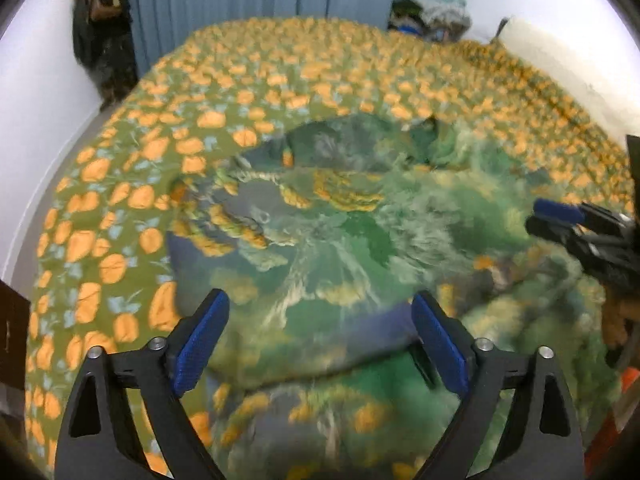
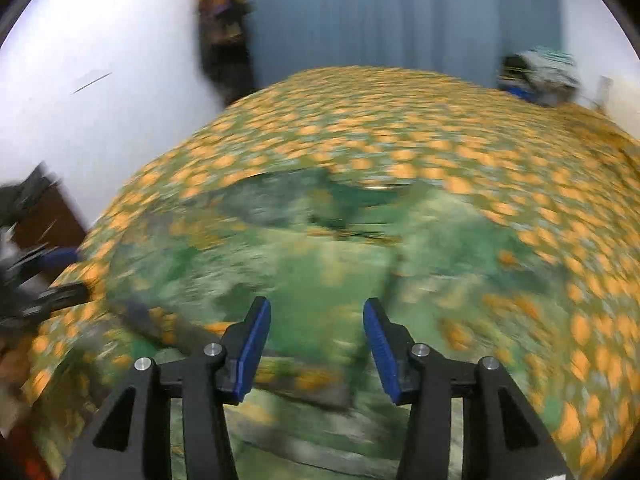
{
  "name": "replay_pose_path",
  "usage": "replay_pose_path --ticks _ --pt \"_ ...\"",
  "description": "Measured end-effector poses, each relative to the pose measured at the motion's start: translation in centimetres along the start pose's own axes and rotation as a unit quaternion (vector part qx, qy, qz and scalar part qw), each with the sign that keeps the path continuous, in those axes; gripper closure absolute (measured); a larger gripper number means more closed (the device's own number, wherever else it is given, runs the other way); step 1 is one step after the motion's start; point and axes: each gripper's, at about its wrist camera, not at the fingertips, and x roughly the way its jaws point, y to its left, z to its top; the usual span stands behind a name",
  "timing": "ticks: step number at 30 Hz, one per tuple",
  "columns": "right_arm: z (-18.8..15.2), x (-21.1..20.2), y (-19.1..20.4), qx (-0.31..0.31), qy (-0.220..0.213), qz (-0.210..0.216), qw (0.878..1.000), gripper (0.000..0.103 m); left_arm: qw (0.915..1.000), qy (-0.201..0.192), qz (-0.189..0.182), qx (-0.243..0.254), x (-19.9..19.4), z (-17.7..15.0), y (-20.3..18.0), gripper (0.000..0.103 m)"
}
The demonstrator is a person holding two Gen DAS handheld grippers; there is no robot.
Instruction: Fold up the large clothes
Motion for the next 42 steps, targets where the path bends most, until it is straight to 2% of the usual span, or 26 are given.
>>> replay_pose_path --ticks 2,4,7,9,10,13,15,16,18,22,25,28,30,33,39,42 --pt "-0.7 3.9 -0.6 0.026 0.058 0.013 0.998 0.054 0.9992 0.038 0.005 -0.013 3.2 -0.1 0.4 0.018" --pt "-2.1 6.8 -1.7 0.062 0.100 0.016 0.993 0.062 0.9972 0.070 -0.002 -0.026 6.0 -1.1 0.9 0.018" --pt "-2.7 7.2 -2.6 0.092 0.087 0.029 0.991 0.065 0.9979 0.063 0.002 -0.018 5.9 -1.6 0.7 0.018" --pt "-2.9 7.0 -2.5 0.085 0.081 0.030 0.993 0.065 0.9975 0.068 0.009 -0.017 4.8 -1.2 0.2 0.019" --pt "-3.0 6.9 -2.5 0.080 0.079 0.029 0.993 0.065 0.9978 0.064 0.001 -0.014 3.6 -0.7 -0.3 0.019" --pt "-3.6 6.7 -2.9 0.080 0.074 0.032 0.994 0.065 0.9969 0.054 -0.057 -0.002 2.2 0.6 -1.4 0.017" --pt "-3.6 6.7 -3.0 0.084 0.072 0.031 0.993 0.065 0.9949 0.069 -0.073 -0.008 3.6 1.1 -1.5 0.014" --pt "-3.5 6.7 -3.0 0.084 0.072 0.030 0.993 0.065 0.9931 0.095 -0.067 -0.016 5.7 1.3 -1.3 0.014" --pt "-3.4 6.8 -3.0 0.081 0.071 0.028 0.994 0.065 0.9910 0.115 -0.063 -0.027 8.4 2.0 -0.4 0.015" --pt "-3.7 6.8 -2.9 0.081 0.070 0.027 0.994 0.065 0.9959 0.065 -0.037 -0.050 8.7 5.7 0.8 0.015" --pt "-3.8 6.9 -2.9 0.081 0.067 0.026 0.994 0.065 0.9947 0.031 -0.036 -0.091 8.7 7.7 2.6 0.015" --pt "-3.9 6.9 -2.9 0.081 0.064 0.026 0.994 0.065 0.9925 0.053 -0.041 -0.102 10.9 6.4 3.4 0.015" --pt "-3.9 6.9 -3.0 0.081 0.064 0.027 0.994 0.065 0.9948 0.058 -0.035 -0.076 11.5 4.7 3.0 0.015" --pt "-4.0 6.9 -2.9 0.080 0.063 0.026 0.994 0.065 0.9978 0.047 -0.021 -0.043 10.4 3.0 2.0 0.015" --pt "-4.1 6.8 -2.8 0.079 0.063 0.020 0.995 0.065 0.9978 0.046 -0.030 -0.036 7.1 0.4 1.4 0.014" --pt "-4.0 6.8 -2.6 0.077 0.070 0.013 0.994 0.065 0.9984 0.048 -0.023 -0.020 6.1 -0.8 0.9 0.014"
